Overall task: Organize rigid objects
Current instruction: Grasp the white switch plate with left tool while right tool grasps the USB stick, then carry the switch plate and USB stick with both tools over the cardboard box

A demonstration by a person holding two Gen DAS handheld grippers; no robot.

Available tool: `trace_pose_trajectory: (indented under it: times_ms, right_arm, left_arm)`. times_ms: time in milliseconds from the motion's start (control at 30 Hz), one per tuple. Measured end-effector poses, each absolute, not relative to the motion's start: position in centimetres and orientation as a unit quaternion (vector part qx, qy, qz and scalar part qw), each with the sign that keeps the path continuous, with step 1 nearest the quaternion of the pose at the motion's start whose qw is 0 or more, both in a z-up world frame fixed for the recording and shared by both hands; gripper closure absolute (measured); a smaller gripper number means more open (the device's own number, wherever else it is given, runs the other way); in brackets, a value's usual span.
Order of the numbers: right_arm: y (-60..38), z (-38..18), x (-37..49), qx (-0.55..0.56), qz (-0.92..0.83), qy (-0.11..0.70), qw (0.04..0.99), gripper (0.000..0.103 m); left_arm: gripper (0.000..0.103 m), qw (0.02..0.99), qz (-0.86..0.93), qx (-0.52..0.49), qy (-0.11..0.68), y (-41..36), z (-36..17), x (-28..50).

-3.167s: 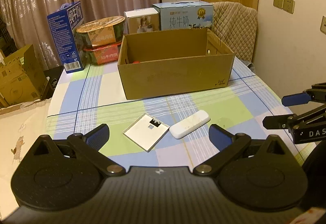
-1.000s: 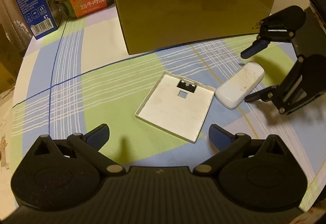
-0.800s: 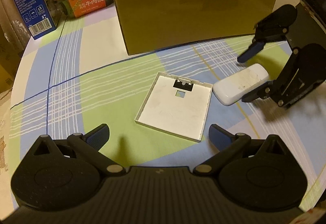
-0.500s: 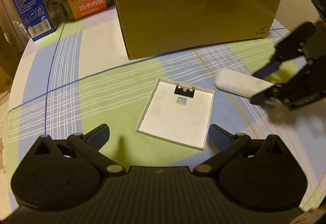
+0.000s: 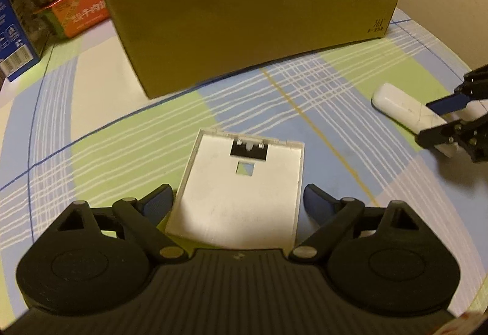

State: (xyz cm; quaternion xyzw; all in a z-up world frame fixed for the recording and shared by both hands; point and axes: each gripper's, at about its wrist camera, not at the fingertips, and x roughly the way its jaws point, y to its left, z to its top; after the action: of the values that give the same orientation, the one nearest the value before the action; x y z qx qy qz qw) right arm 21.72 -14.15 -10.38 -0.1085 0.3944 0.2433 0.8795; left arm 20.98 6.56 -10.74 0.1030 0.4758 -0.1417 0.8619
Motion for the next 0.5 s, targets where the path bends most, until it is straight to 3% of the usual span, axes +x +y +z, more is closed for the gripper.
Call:
trace_pose_trajectory:
  times_ms: [500]
  right_arm:
    - [-13.28, -10.95, 22.24, -0.121, 0.243, 0.369, 0.889, 0.055]
  left_arm:
    - [0.016, 0.855, -0.142, 0.105, 0.487, 5.72, -10.7, 21.14]
